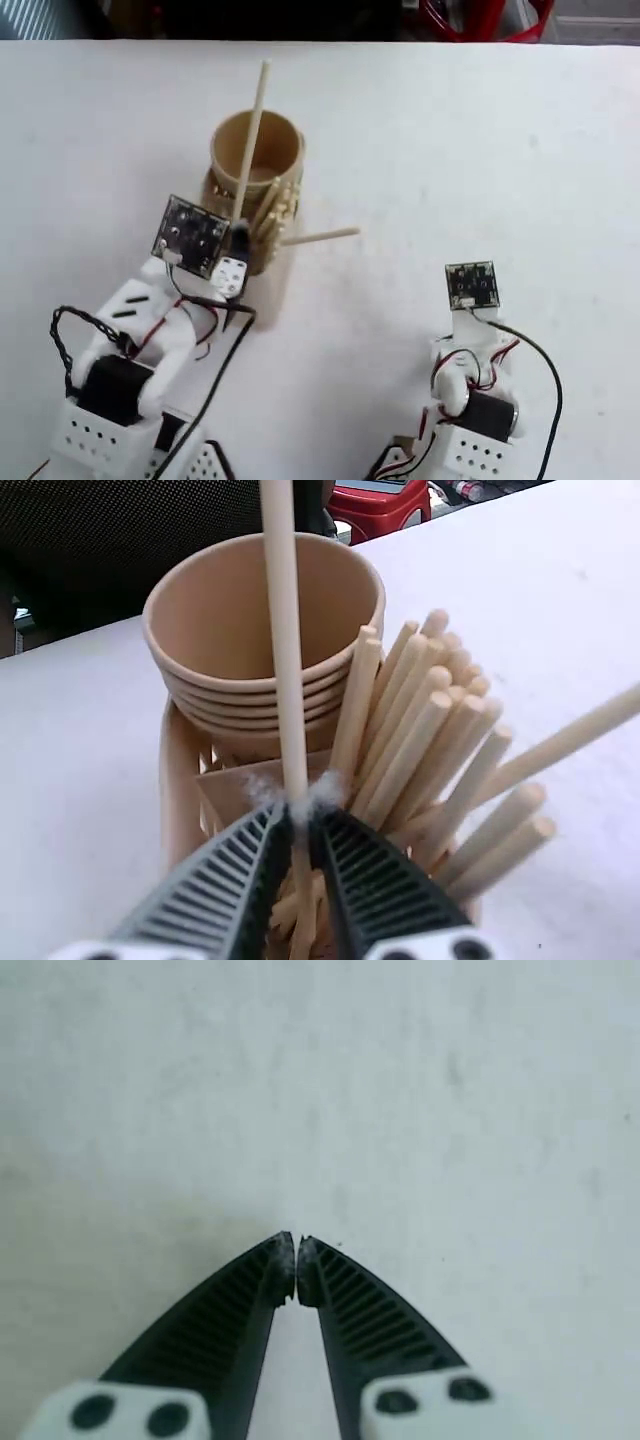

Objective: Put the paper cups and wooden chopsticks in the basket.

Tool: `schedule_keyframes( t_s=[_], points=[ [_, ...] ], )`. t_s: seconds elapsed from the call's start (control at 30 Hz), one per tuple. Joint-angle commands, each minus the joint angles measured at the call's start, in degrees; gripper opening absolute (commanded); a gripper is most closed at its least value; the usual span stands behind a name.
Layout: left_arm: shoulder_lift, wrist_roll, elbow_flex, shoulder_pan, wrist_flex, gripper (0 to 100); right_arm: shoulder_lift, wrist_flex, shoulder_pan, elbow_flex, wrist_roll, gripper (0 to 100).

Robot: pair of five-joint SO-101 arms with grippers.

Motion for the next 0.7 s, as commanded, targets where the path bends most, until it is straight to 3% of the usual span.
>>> schedule_keyframes(
  t_s=[0.0,0.1,0.5,0.67],
  points=[
    [-0.9,-0.4,-0.3,-0.6,-1.1,12,-0.2,0.5,-0.1,0.5,-0.3,1.9],
    [-1.0,-0.7,-0.5,-0.6,1.1,19,-0.2,0.5,-0.1,0.5,-0.3,1.9],
    [-1.1,-0.9,-6.2,-0.9,1.3,20,-0.2,0.5,-0.1,0.5,-0.3,1.9],
    [-0.8,-1.0,-12.0,-6.4,1.3,20,-0.2,0.5,-0.1,0.5,-0.3,1.9]
  ],
)
